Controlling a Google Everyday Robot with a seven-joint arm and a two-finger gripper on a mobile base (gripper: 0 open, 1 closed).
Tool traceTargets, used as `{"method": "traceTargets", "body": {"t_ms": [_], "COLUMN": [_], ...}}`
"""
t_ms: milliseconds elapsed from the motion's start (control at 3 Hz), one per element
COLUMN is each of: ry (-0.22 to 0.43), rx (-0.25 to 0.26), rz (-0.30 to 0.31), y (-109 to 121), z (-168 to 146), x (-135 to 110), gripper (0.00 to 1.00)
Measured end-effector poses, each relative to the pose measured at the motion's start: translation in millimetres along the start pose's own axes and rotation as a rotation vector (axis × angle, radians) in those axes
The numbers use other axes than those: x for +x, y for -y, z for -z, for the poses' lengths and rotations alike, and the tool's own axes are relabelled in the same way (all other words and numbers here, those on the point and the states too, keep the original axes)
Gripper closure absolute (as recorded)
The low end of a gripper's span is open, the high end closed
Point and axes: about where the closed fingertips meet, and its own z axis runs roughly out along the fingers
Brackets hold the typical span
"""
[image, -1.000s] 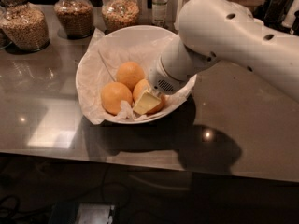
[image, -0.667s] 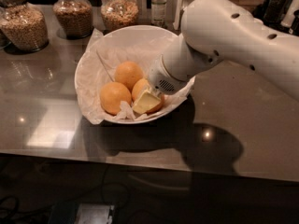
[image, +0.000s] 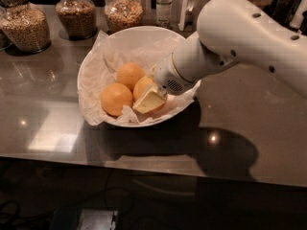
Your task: Pick orange from white bowl
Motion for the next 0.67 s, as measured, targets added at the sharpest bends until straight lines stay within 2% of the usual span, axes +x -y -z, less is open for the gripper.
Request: {"method": "traceTargets", "body": {"t_ms": [333,667], "ry": [0.258,0.501], "rx": [0.049,0.073], "rz": [0.025,0.097], "y": [18,14], "z": [30,93], "x": [-41,-85], "gripper": [1.0,1.0]}}
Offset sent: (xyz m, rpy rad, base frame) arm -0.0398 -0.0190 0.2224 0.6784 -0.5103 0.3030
